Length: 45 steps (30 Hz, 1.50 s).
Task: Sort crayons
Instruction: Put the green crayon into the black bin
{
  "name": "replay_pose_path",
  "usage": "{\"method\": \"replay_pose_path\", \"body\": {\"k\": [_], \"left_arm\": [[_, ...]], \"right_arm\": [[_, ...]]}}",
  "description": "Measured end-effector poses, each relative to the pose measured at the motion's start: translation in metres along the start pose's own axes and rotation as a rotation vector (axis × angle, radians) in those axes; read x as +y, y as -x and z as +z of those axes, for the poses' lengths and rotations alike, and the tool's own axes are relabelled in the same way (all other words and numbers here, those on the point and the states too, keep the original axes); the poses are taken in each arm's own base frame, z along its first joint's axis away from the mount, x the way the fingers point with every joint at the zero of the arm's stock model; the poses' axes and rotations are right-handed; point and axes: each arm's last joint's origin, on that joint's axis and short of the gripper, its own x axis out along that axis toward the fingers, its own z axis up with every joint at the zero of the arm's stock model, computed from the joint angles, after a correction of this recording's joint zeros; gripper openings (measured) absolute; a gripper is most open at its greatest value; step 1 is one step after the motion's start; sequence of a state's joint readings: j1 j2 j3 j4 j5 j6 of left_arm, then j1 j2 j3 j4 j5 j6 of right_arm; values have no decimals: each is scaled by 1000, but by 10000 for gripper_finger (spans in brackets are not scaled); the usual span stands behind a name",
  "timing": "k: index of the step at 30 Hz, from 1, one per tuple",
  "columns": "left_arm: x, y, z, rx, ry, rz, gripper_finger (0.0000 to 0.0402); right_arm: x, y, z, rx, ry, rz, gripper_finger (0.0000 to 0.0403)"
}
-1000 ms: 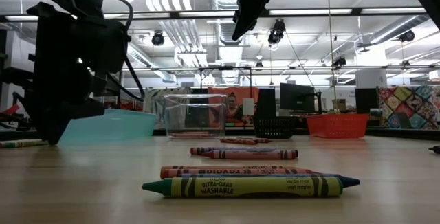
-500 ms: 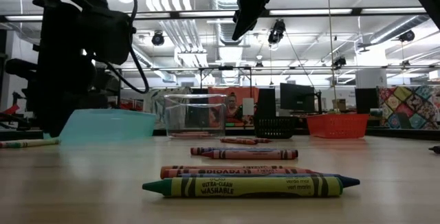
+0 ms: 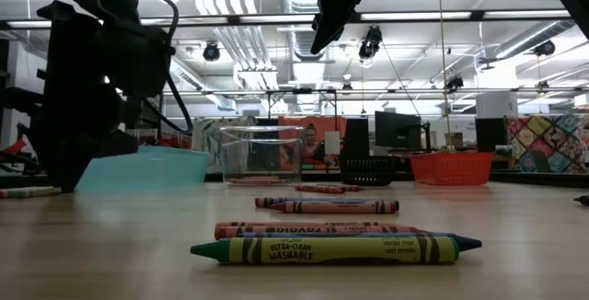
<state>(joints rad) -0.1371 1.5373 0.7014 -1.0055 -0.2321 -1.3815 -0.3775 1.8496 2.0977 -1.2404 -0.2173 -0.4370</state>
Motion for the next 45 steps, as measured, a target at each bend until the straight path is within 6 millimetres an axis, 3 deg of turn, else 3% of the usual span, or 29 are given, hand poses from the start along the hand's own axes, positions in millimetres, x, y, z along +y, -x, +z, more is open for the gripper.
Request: {"method": "replay_pose_path", "body": {"k": [12, 22, 45], "left_arm": [[-4, 0, 1, -12, 6, -39, 77], [-8, 11, 3, -21, -19, -71, 77], [-3, -3, -1, -35, 6, -46, 77]], "right_arm": [[0, 0, 0, -4, 1, -2, 109], [-1, 0, 2, -17, -4, -8, 109], [-1, 0, 2, -19, -6, -9, 109]]}}
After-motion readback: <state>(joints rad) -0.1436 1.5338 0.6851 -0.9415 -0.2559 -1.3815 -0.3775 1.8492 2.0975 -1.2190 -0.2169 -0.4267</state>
